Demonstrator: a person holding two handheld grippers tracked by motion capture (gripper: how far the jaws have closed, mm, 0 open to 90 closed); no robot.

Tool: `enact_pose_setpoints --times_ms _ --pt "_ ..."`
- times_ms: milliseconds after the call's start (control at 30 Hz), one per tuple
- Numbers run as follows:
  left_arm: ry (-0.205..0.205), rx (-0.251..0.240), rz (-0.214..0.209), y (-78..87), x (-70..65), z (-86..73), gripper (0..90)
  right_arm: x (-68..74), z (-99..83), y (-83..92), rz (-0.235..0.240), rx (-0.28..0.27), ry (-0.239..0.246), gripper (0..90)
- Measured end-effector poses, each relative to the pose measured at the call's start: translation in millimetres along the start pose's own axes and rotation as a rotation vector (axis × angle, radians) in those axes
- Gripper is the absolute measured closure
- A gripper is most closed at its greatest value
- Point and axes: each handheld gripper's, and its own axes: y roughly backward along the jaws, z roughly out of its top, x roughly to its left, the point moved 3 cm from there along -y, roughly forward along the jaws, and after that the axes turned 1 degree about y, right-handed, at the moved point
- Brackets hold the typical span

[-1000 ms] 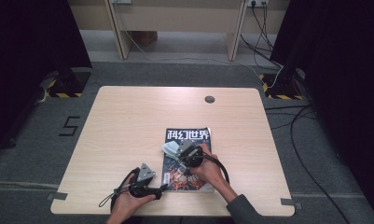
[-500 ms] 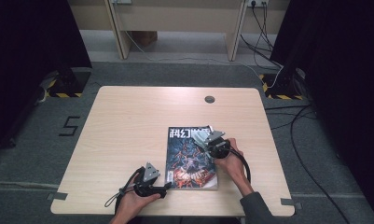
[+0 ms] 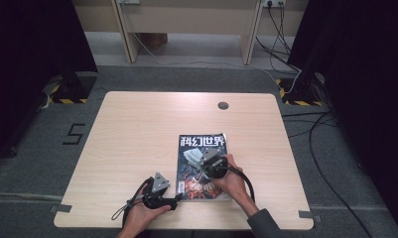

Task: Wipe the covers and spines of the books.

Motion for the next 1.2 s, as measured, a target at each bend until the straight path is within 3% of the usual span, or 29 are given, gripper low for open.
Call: enact_pose_setpoints --times_ms 133,200,300,367,400,467,500,567,633,667,700,800,1200 --pt "-0.01 -0.002 -0.004 0.6 0.1 0.2 28.4 11.9 6.4 -0.6 0.02 0.002 0.039 80.2" --pt "0.029 0.008 -0.02 3.7 4.1 -0.8 24.2 10.2 4.4 -0.5 0.032 -0.011 0.015 80.0" --pt "0.044 -0.003 -0.019 8.4 8.5 -1.0 23.6 5.4 1.8 0.5 0.026 -0.002 0.004 80.0" --pt "0.067 -0.025 -0.011 16.1 16.1 -0.2 23.6 -1.8 -3.3 2.3 -0.001 0.015 -0.022 79.9" --pt "0.067 -0.018 0.009 20.1 24.6 -1.2 23.6 -11.1 -8.8 3.5 -0.006 0.009 -0.045 80.0" --pt "0.068 -0.004 0.033 22.5 31.0 -3.0 23.6 -13.0 -10.6 4.2 -0.014 0.012 -0.058 79.9" --pt "0.075 0.007 0.059 27.7 40.5 -5.2 23.1 -13.6 -11.7 5.1 -0.028 0.013 -0.05 80.0" --pt "0.086 0.004 0.067 30.4 44.4 -5.9 23.0 -12.4 -10.9 5.0 -0.039 0.018 -0.038 80.0" --pt "0.101 0.011 0.08 34.3 50.7 -8.3 22.2 -5.2 -7.2 5.0 -0.015 0.014 -0.026 79.9" --pt "0.1 0.026 0.112 36.7 58.2 -11.9 22.2 6.0 -2.0 3.7 0.008 0.006 -0.01 80.0" --pt "0.1 0.026 0.112 36.7 58.2 -11.9 22.2 6.0 -2.0 3.7 0.008 0.006 -0.01 80.0" --pt "0.109 0.032 0.149 40.5 68.5 -14.4 22.1 27.1 8.2 2.1 0.035 -0.009 0.041 80.0" --pt "0.121 0.051 0.179 41.1 78.9 -17.6 22.1 65.4 14.1 8.5 0.1 -0.038 0.121 79.8"
